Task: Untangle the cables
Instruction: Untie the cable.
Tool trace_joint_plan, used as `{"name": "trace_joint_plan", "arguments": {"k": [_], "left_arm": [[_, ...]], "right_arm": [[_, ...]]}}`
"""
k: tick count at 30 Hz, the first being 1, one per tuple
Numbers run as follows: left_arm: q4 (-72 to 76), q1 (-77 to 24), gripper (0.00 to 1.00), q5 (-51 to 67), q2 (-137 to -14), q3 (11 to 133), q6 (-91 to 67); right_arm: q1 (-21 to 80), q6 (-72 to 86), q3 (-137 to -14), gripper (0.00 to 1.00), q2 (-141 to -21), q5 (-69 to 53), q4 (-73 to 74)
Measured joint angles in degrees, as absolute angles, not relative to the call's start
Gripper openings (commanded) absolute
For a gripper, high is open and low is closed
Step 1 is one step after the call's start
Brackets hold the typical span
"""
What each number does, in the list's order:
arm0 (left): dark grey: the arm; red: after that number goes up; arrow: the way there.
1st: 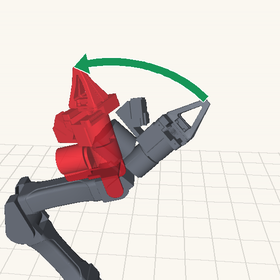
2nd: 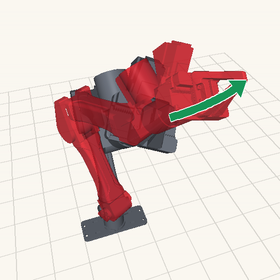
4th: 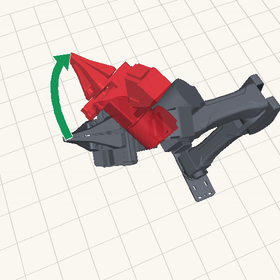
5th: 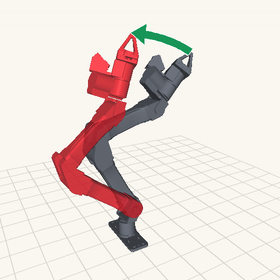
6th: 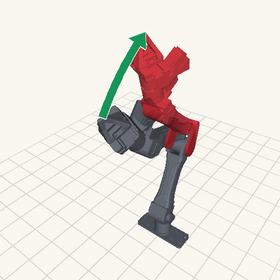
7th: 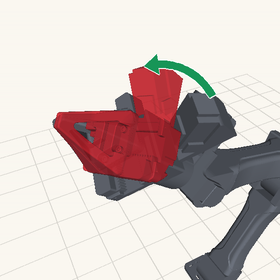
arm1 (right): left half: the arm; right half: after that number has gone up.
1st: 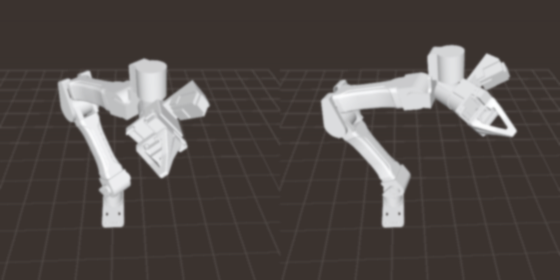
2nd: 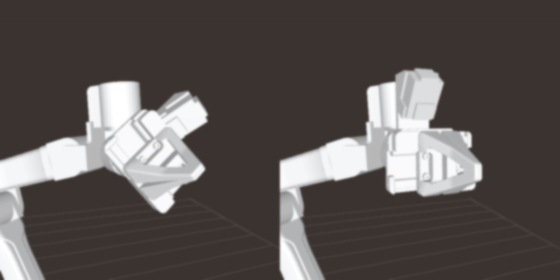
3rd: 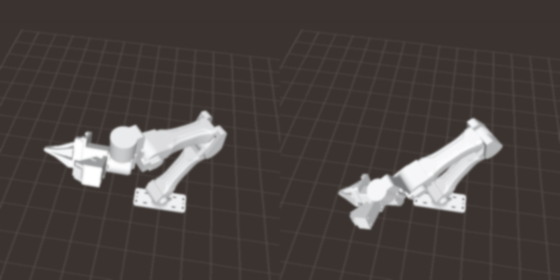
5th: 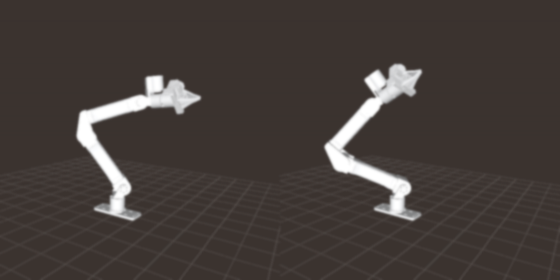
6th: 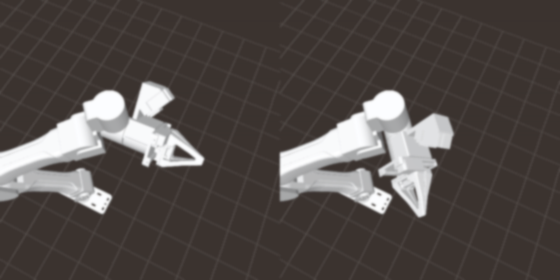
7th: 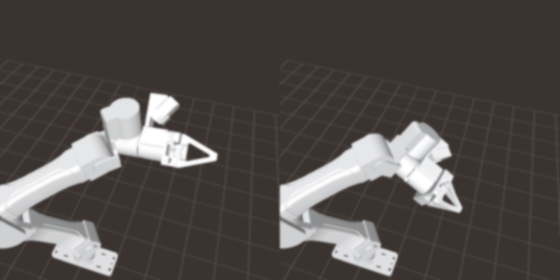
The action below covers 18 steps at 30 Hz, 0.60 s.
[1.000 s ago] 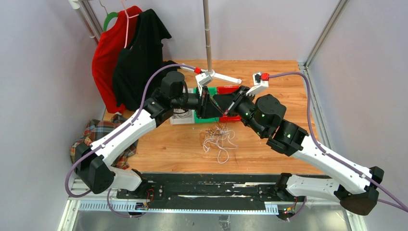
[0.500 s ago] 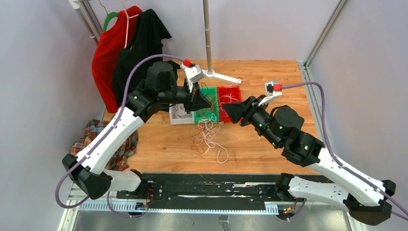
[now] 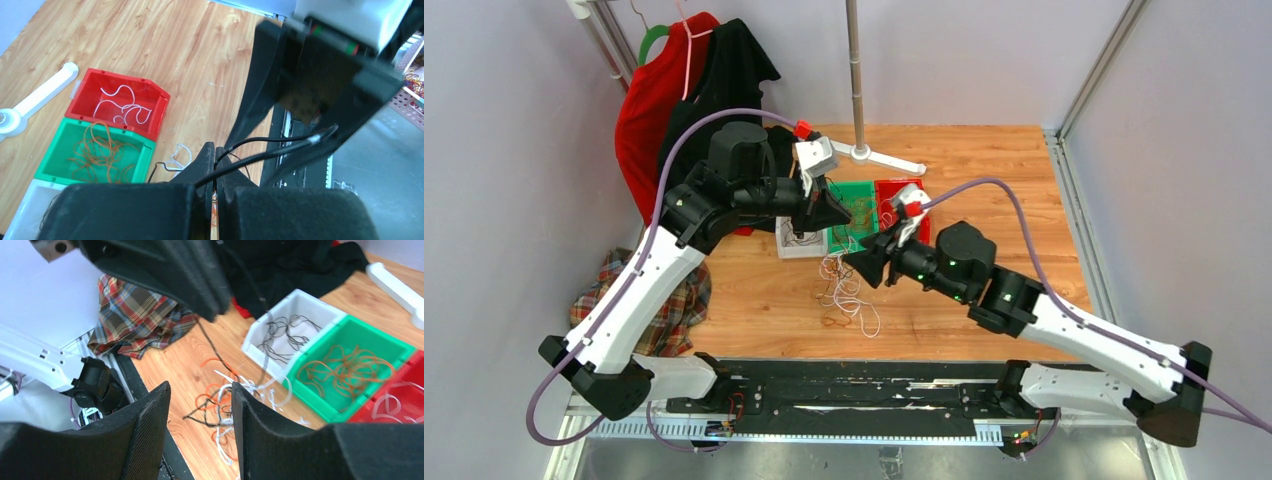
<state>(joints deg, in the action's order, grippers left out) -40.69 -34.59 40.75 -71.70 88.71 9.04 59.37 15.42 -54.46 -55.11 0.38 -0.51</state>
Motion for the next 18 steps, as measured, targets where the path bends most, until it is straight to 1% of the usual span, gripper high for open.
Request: {"name": "trace_joint_plan", "arguments": {"k": [2,5,9,14,17,18], "left_arm": [[-41.1,-34.6,0.01,40.5,-71.7,89.2,8.8],[-41.5,-34.6,0.01,40.1,-71.7,90.3,8.3],[-41.8,-34.6,0.01,39.9,-71.7,92.4,7.2],[-43.1,-34.6,0.01,40.0,-71.5,95.8,6.5],[-44.0,-34.6,0.01,39.8,-71.5,99.0,6.4],[-44.2,-34.6,0.01,39.8,-71.5,100.3,6.4]], "right_arm": [[60.8,13.0,-54.5,0.42,-58.2,-0.8,-3.3],[62.8,9.6,-54.5,0.32,-62.3,-0.8,-6.8],[64.3,6.2,-53.6,0.21,-67.0,2.3,-13.5],[64.3,4.7,-48.6,0.14,-69.8,6.0,-21.8],[64.3,4.8,-45.8,0.07,-70.8,6.7,-24.8],[64.3,5.0,-44.3,0.05,-70.9,6.8,-25.9]]}}
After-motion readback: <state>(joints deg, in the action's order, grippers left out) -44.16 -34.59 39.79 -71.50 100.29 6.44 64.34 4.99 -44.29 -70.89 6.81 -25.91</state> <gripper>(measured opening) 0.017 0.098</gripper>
